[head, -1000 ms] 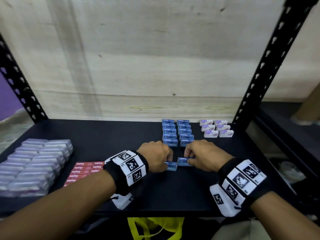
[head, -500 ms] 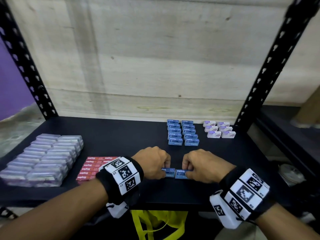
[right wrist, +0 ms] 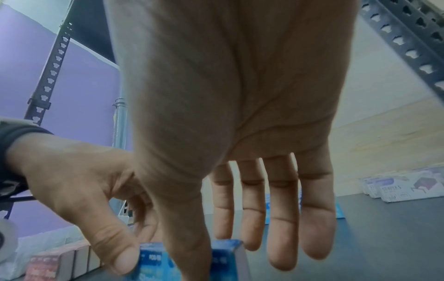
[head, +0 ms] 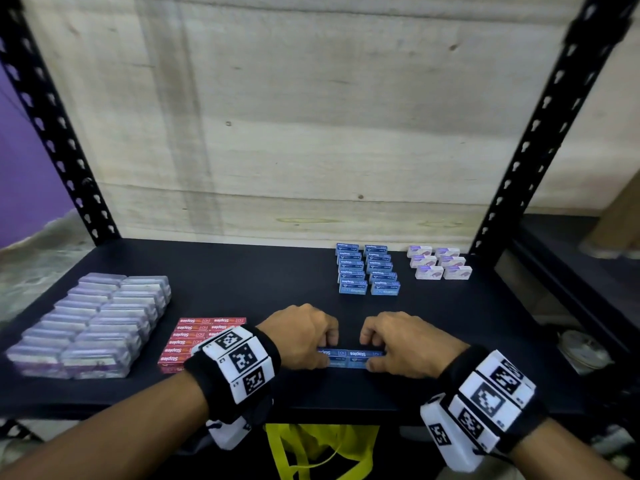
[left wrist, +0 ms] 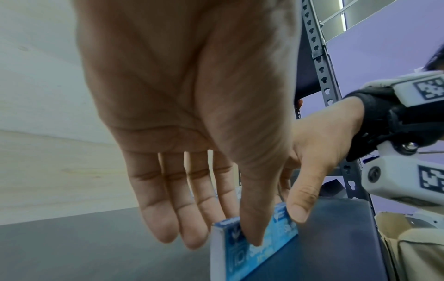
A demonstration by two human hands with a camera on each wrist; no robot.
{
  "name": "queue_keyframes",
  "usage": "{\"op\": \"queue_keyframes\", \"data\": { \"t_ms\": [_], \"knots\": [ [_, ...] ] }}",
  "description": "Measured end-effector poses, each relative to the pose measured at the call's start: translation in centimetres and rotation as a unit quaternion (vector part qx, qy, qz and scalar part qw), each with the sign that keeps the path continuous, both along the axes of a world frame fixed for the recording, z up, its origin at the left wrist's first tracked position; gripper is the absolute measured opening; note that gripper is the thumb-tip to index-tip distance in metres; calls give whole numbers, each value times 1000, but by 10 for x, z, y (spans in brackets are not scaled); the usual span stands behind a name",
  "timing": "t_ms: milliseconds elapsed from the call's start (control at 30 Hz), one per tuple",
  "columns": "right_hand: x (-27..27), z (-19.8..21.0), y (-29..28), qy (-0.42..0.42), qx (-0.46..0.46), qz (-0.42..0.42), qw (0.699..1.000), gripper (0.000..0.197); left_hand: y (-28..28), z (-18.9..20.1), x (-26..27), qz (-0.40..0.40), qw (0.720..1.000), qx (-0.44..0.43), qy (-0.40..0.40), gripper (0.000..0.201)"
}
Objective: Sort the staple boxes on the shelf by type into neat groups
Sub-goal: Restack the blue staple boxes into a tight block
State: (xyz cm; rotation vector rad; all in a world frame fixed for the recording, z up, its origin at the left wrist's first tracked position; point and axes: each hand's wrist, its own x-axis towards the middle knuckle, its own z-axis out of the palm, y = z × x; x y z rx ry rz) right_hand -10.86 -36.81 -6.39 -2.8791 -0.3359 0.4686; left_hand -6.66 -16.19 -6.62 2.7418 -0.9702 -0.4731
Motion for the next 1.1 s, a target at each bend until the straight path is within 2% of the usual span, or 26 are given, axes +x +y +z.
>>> {"op": "queue_keyframes", "data": {
  "t_ms": [200, 800, 867, 1000, 1100],
  "knots": [
    [-1, -6, 2, -4, 16, 6, 1000, 17, 5, -2, 0, 5, 1000, -6, 28, 15],
    [5, -8, 22, -6, 19, 25, 999, 17, 24, 3, 0, 24, 999, 16, 36, 17],
    [5, -8, 22, -5, 20, 28, 999, 19, 23, 4, 0, 20, 999, 26, 42, 22],
    [5, -4, 15, -2, 27, 37, 999, 38, 19, 13, 4, 11, 998, 53, 34, 54],
    [10, 6, -3, -22, 40, 12, 999, 39, 12, 27, 15, 14, 999, 45, 5, 56]
  ]
}}
